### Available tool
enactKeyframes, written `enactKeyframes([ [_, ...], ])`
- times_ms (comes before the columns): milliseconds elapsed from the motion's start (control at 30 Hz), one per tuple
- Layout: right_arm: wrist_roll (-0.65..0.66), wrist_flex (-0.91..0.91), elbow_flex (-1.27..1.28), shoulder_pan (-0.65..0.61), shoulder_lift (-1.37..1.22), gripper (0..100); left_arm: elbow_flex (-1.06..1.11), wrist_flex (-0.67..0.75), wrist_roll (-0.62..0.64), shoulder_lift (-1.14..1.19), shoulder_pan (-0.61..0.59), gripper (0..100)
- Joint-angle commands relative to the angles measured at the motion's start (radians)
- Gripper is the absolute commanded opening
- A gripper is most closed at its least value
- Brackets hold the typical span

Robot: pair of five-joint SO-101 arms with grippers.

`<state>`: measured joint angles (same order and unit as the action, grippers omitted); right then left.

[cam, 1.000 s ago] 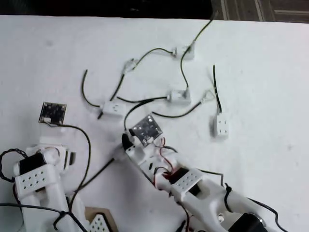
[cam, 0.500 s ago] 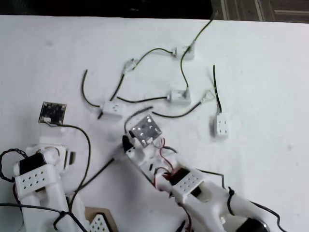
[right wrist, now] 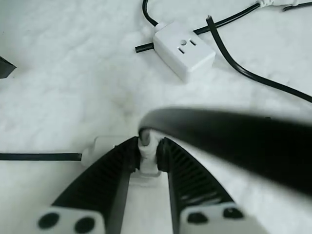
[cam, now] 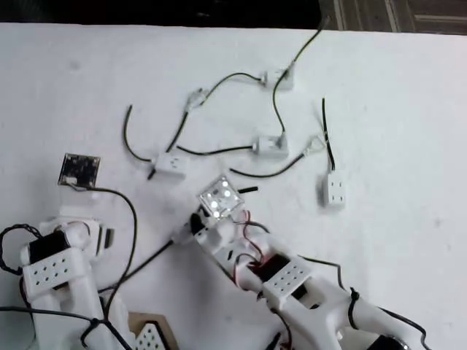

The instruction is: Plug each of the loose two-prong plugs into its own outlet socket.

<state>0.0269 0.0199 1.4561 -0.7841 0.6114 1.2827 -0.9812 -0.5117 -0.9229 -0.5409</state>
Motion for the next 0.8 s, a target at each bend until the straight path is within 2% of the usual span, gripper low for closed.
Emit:
enactKeyframes([
  [0, 0.008, -0.002, -0.031, -0.004, -0.038, 1.6, -0.005, 0.014, -0.008, -0.018, 0.004, 24],
  [100, 0.009, -0.079, -0.071, -0.005, -0.050, 1.6, -0.005, 0.014, -0.008, -0.018, 0.004, 24],
  [267, 0.054, -0.312, -0.163, -0.005, -0.051, 1.6, -0.005, 0.014, -0.008, -0.018, 0.004, 24],
  [567, 0.098, -0.414, -0.195, -0.005, -0.059, 1.6, -0.005, 0.014, -0.008, -0.018, 0.004, 24],
  [767, 0.101, -0.556, -0.388, -0.005, -0.263, 1.6, -0.005, 0.014, -0.008, -0.018, 0.004, 24],
])
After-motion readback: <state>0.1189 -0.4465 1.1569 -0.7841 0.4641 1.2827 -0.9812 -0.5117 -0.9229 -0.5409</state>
